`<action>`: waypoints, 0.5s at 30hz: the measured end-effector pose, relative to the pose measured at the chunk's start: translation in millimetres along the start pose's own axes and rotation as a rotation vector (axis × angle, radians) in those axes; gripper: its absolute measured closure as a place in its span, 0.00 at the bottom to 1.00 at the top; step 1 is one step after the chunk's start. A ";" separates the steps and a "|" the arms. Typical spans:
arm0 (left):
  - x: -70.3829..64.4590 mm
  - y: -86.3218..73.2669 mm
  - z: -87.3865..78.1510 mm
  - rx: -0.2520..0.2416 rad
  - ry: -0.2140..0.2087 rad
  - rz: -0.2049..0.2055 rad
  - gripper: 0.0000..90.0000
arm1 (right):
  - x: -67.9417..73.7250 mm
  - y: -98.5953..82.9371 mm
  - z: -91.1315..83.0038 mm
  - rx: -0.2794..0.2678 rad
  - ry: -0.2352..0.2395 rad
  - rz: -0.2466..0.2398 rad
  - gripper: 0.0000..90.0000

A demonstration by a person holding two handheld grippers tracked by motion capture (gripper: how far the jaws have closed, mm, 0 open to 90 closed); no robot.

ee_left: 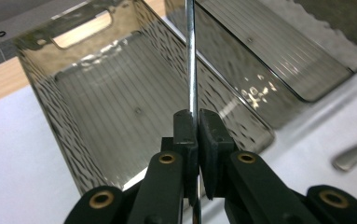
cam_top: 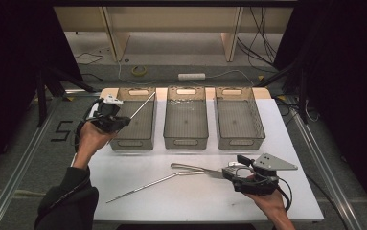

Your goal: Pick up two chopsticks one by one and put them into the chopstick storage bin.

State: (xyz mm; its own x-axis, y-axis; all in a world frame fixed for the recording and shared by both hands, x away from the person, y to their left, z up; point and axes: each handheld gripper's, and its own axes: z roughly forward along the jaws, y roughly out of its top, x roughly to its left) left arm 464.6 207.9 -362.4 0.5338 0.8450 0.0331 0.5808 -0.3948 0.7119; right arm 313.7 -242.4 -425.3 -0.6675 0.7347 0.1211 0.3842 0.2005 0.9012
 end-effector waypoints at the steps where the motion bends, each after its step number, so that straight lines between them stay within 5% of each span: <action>1: 2.7 1.6 1.4 -0.003 0.005 -0.003 0.95 | 0.0 0.1 0.1 -0.001 0.001 0.001 0.27; 15: 25.5 11.9 25.9 -0.010 0.084 -0.061 0.95 | 0.1 0.0 0.3 0.004 0.004 0.000 0.27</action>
State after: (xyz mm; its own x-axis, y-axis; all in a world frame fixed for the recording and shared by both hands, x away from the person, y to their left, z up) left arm 501.1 215.4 -371.3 0.4440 0.8947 0.0477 0.6047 -0.3385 0.7210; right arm 313.9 -242.1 -425.4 -0.6698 0.7323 0.1226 0.3867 0.2030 0.8996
